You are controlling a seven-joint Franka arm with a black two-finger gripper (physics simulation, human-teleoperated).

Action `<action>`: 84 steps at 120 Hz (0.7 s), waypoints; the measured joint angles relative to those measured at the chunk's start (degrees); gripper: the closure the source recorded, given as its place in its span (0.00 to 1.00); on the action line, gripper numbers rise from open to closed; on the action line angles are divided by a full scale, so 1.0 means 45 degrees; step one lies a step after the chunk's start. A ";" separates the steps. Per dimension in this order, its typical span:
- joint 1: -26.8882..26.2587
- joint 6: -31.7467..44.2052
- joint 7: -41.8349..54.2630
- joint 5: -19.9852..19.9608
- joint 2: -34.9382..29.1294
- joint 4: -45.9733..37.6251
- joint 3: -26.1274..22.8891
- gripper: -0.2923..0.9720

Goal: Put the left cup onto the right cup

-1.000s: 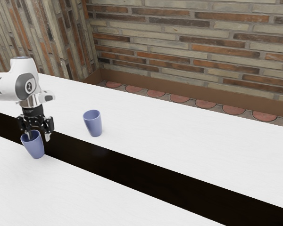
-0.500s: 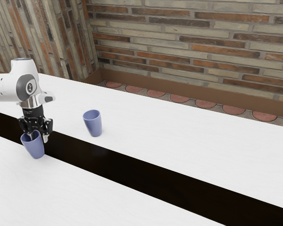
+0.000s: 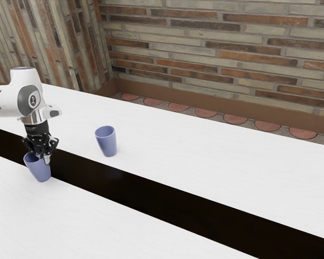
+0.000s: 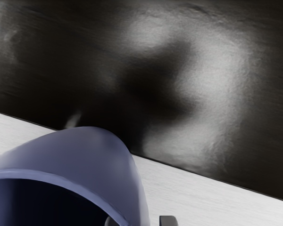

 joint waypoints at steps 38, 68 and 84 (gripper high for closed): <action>-0.0010 0.0094 0.0005 0.0041 0.0000 -0.0013 0.0024 0.84; -0.0058 0.0126 -0.0044 0.0093 -0.0089 -0.0016 0.0028 0.85; -0.0129 0.0048 -0.0074 0.0161 -0.0380 -0.0016 0.0027 0.85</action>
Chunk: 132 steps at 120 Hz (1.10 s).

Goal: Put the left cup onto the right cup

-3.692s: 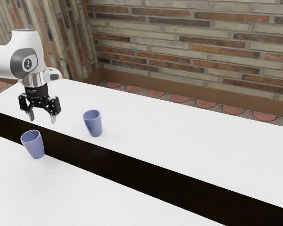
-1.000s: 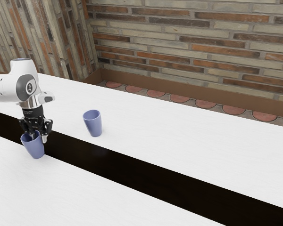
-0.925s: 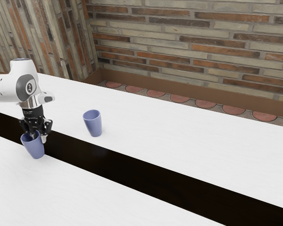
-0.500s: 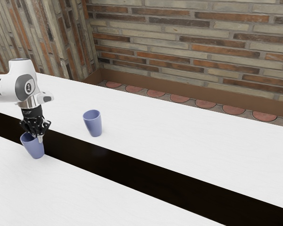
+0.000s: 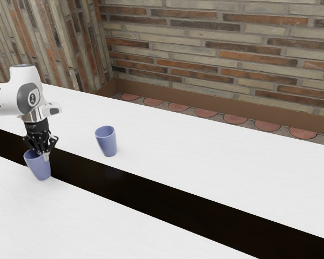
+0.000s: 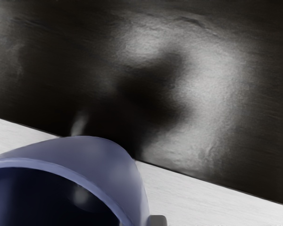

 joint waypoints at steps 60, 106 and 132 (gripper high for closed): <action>-0.0833 -0.1188 -0.0163 0.0709 -0.0669 0.1656 -0.0288 0.85; -0.1397 -0.2602 -0.0374 0.1564 -0.0599 0.3740 -0.1005 0.85; -0.1434 -0.3162 -0.0446 0.1633 -0.0142 0.4625 -0.2083 0.85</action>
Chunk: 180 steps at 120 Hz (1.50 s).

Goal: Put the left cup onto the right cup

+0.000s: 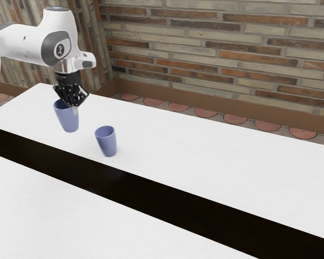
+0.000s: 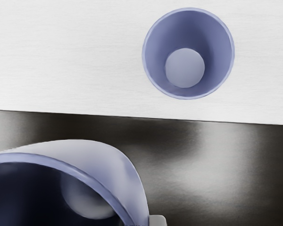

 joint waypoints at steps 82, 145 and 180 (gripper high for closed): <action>0.0147 -0.1000 -0.0137 0.0713 0.2184 0.3031 -0.1574 0.85; 0.0381 -0.1222 -0.0164 0.1191 0.3572 0.4364 -0.2230 0.85; 0.0641 -0.1239 -0.0181 0.1541 0.3970 0.4713 -0.2622 0.85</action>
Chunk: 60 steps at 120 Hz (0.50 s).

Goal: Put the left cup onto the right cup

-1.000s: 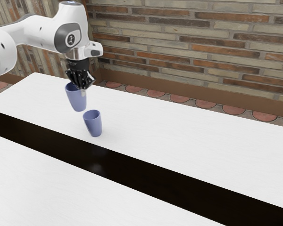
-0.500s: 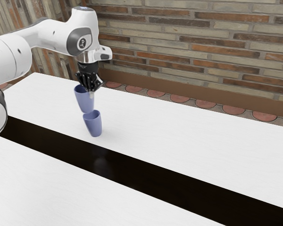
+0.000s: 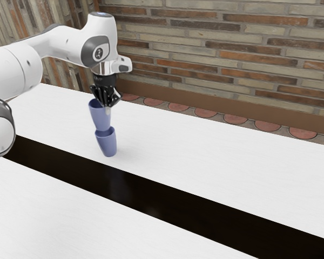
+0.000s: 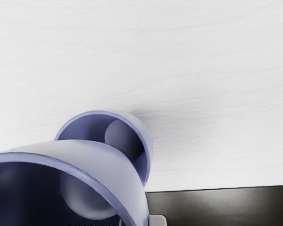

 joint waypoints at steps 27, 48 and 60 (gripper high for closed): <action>0.0178 -0.0005 -0.0017 0.0140 0.0216 0.0038 -0.0098 0.85; 0.0236 0.0004 -0.0022 0.0147 0.0314 0.0038 -0.0100 0.85; 0.0239 0.0006 -0.0025 0.0150 0.0336 0.0038 -0.0103 0.85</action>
